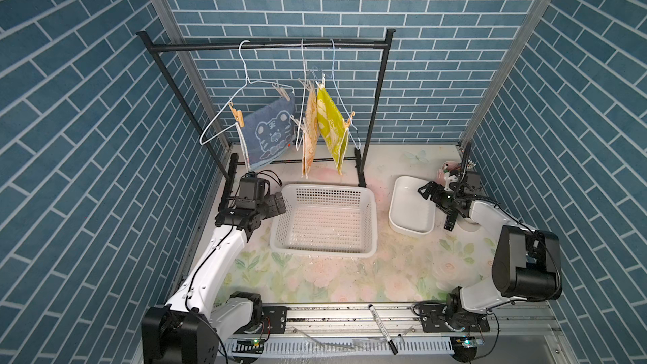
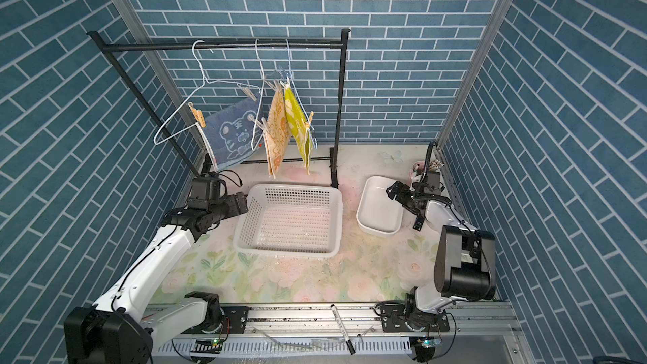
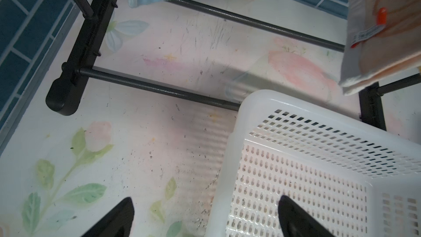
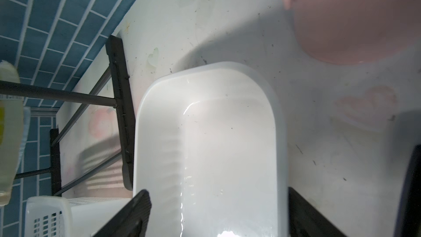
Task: Remove the clothespins securing towels to the hanger
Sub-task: Adjust the storage box at the center of the board, then pick up the hanger from the clothesline.
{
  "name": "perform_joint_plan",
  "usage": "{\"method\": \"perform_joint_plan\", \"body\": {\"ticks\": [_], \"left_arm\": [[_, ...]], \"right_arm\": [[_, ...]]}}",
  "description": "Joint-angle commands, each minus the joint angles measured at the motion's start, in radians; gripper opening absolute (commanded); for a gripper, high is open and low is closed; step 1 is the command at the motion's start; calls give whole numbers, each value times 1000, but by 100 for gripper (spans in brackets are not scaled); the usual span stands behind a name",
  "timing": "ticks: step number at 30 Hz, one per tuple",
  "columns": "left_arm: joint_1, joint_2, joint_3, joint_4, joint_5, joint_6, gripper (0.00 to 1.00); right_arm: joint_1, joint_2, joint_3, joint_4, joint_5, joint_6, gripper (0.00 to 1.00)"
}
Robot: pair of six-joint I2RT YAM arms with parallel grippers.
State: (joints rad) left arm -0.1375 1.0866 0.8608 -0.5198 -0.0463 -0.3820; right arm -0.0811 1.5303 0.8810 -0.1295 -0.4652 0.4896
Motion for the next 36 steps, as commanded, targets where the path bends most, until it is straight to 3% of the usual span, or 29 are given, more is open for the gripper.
{"method": "perform_joint_plan", "body": {"ticks": [1, 5, 14, 22, 27, 36], "left_arm": [[4, -14, 30, -39, 14, 0, 100], [5, -24, 44, -43, 48, -1, 100], [4, -85, 108, -62, 135, -5, 100], [4, -147, 122, 38, 248, -65, 100], [4, -142, 107, 96, 319, -115, 100], [4, -135, 67, 102, 318, -131, 100]], "right_arm": [[9, 23, 42, 39, -89, -25, 91], [11, 15, 54, 23, -69, -41, 90], [11, -195, 77, -168, 217, -121, 90], [23, -343, 265, -358, 83, -56, 83], [111, -329, 446, -458, 57, -35, 73], [368, -200, 756, -544, 133, 10, 64]]}}
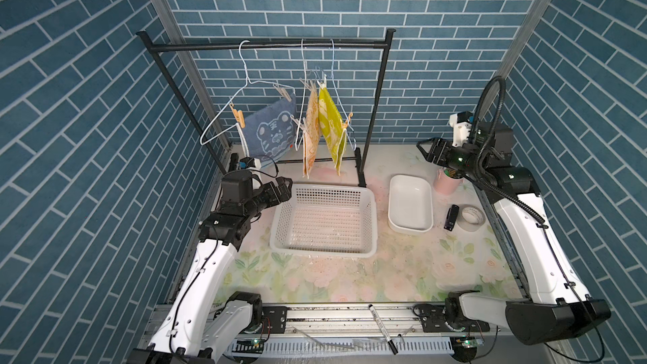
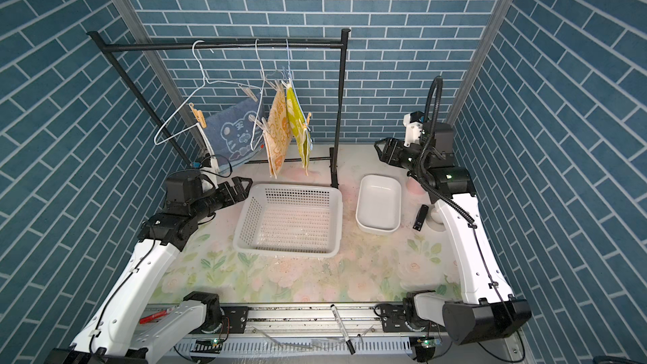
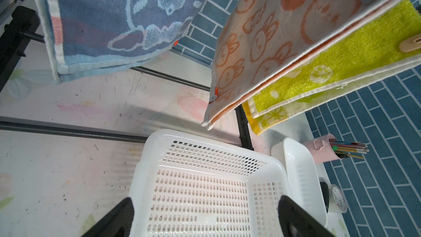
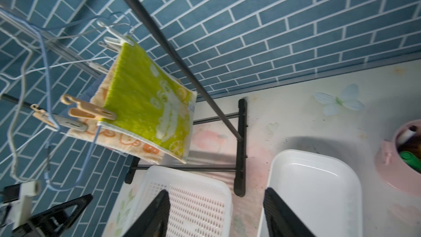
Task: Remove the clothespins securing towels to the hanger
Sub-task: Pick up the hanger from the clothesline.
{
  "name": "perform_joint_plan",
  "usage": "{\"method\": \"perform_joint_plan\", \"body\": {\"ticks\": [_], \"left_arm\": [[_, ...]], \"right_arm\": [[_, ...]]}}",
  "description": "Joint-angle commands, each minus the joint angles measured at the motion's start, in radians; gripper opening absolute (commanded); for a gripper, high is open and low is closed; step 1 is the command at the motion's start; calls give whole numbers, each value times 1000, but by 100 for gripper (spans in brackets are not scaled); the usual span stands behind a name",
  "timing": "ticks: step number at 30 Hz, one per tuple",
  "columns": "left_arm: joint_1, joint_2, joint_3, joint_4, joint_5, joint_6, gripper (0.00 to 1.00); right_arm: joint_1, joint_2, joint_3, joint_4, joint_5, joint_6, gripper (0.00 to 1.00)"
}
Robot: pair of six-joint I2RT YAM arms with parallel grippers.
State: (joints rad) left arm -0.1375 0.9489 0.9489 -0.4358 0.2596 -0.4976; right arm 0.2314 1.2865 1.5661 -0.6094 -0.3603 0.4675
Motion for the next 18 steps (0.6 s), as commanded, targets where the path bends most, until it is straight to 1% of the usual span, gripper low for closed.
{"method": "perform_joint_plan", "body": {"ticks": [1, 9, 18], "left_arm": [[4, 5, -24, 19, 13, -18, 100], [4, 14, -39, 19, 13, -25, 100], [4, 18, -47, 25, 4, -30, 100]], "right_arm": [[82, 63, 106, -75, 33, 33, 64], [279, 227, 352, -157, 102, 6, 62], [427, 371, 590, -233, 150, -41, 59]]}}
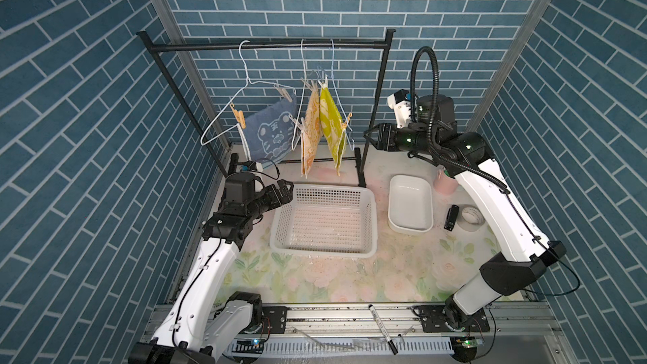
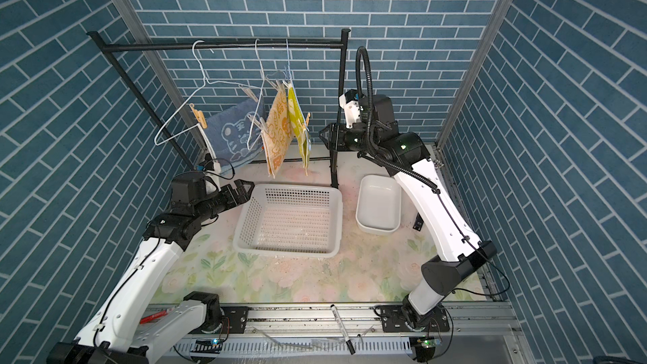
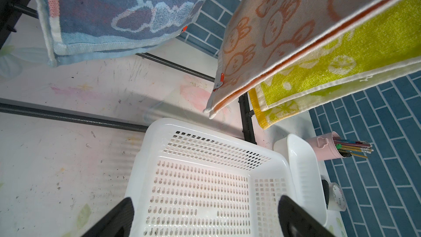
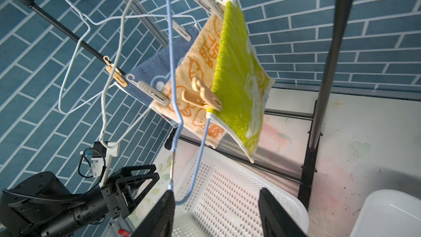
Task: Remove the clothespins securing towels to the hanger
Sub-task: Pick up the hanger from the clothesline.
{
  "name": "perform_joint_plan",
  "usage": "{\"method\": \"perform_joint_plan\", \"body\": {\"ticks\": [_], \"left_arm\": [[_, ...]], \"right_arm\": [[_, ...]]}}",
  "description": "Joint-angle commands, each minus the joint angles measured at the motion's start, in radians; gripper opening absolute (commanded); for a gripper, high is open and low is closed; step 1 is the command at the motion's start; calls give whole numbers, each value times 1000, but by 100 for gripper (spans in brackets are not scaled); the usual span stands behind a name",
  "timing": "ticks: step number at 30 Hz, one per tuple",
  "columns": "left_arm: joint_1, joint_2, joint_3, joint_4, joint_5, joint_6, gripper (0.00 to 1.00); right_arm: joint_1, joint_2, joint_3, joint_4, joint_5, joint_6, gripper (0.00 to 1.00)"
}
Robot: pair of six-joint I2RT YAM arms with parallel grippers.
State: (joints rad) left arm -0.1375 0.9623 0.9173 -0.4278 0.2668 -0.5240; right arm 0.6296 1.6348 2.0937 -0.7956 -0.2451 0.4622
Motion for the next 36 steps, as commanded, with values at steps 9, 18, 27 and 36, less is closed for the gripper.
{"method": "perform_joint_plan", "body": {"ticks": [9, 18, 27, 36], "left_arm": [[4, 6, -21, 15, -9, -2, 100], [4, 8, -17, 5, -22, 4, 100], [4, 16, 0, -15, -35, 21, 100], [4, 9, 9, -38, -52, 32, 99]], "right_arm": [[100, 158, 207, -87, 102, -70, 48], [114, 255, 336, -217, 234, -143, 22], [114, 234, 290, -185, 294, -192, 8], [114, 229, 287, -102, 296, -244, 0]]}}
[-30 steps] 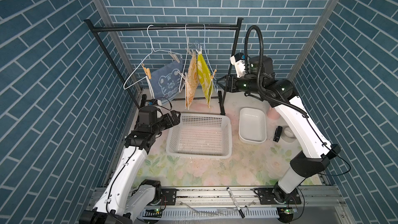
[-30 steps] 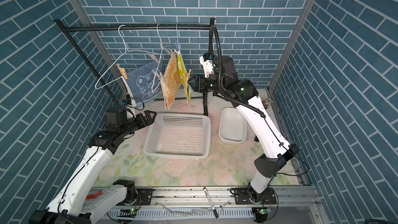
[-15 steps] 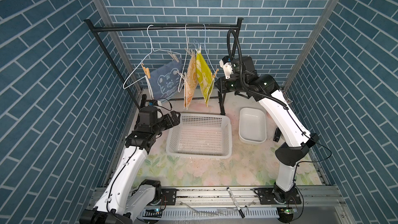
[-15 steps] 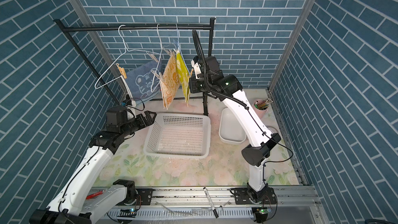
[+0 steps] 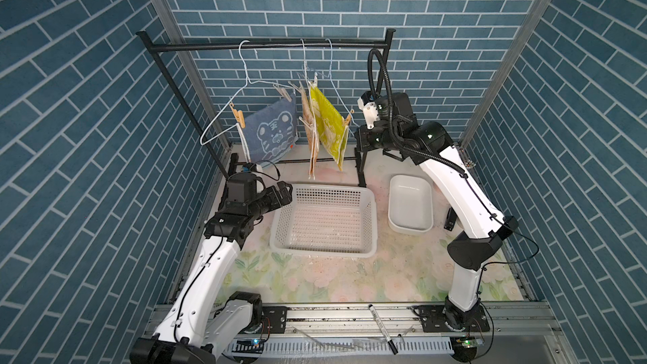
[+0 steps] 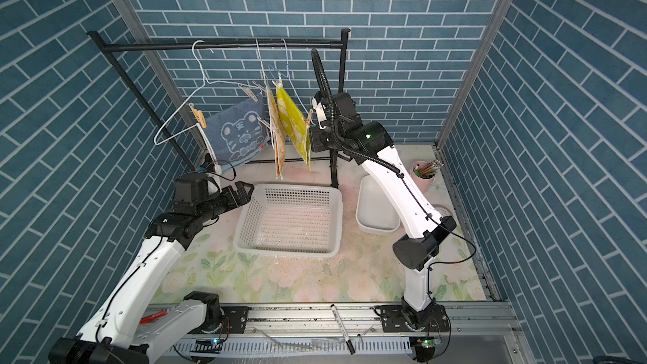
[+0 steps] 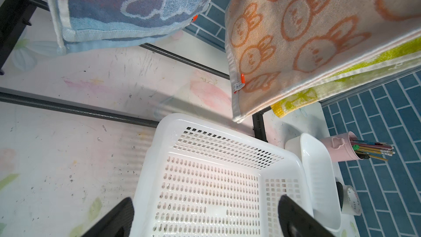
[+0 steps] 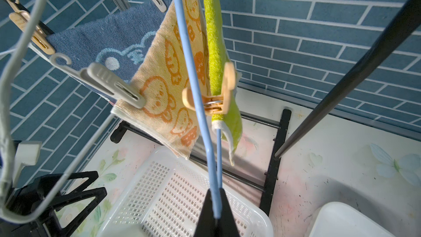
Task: Remove the clothespins securing towels to the hanger
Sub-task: Pick up the hanger from the clothesline.
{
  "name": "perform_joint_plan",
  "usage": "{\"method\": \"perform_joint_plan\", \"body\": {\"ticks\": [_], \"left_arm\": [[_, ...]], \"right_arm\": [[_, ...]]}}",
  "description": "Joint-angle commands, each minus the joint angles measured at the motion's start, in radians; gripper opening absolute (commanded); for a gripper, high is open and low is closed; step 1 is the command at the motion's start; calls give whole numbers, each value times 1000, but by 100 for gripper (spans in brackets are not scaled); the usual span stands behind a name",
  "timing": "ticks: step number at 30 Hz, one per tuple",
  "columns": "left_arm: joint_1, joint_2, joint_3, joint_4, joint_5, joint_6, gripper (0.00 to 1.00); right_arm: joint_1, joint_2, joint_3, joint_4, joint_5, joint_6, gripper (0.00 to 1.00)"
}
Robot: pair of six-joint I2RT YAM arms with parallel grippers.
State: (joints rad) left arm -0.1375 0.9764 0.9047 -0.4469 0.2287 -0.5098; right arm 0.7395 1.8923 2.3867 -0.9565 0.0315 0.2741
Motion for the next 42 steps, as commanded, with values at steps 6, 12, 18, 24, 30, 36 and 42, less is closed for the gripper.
{"method": "perform_joint_plan", "body": {"ticks": [6, 12, 18, 24, 30, 36, 42], "left_arm": [[4, -9, 29, -27, -17, 23, 99], [5, -31, 34, -38, -29, 31, 100], [4, -43, 39, -49, -34, 35, 100], [4, -63, 55, -38, -6, 57, 99], [3, -97, 99, -26, 47, 122, 99], [-20, -93, 158, -2, 140, 193, 92], [-170, -40, 288, -58, 72, 363, 88]], "right_arm": [[4, -65, -27, 94, 44, -90, 0], [4, -154, -141, 224, 68, -136, 0], [1, -237, -238, 338, 103, -171, 0], [-7, -311, -306, 338, 115, -186, 0], [-47, -446, -429, 264, 47, -185, 0], [-133, -575, -507, 104, -110, -167, 0], [-244, -667, -573, -64, -361, -171, 0]]}}
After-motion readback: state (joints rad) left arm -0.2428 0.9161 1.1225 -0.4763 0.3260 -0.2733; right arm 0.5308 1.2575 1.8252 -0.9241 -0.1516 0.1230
